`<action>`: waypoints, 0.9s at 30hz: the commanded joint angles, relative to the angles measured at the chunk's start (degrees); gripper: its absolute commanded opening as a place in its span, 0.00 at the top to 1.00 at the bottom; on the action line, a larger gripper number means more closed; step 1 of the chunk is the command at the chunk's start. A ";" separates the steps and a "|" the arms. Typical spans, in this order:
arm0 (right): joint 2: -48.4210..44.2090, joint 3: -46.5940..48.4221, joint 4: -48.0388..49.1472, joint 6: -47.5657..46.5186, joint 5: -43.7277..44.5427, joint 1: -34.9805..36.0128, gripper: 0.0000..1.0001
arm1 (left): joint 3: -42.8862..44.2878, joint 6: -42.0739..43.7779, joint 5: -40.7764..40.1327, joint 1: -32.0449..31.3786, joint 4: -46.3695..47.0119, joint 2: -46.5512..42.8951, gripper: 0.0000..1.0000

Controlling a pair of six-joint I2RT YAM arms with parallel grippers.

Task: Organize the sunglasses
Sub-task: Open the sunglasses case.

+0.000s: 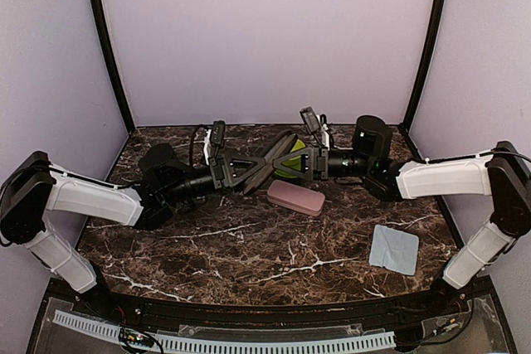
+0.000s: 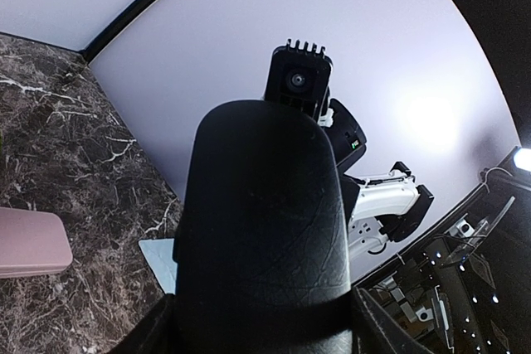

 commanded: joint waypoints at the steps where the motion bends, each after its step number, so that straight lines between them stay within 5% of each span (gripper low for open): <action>1: 0.19 -1.89 -0.37 -4.55 2.49 -2.65 0.69 | 0.59 -3.76 2.87 -0.02 7.51 -1.09 1.00; 27: 5.65 -3.79 -4.00 1.21 9.26 -3.99 0.31 | 0.66 -2.88 5.74 -0.02 13.86 -1.34 1.00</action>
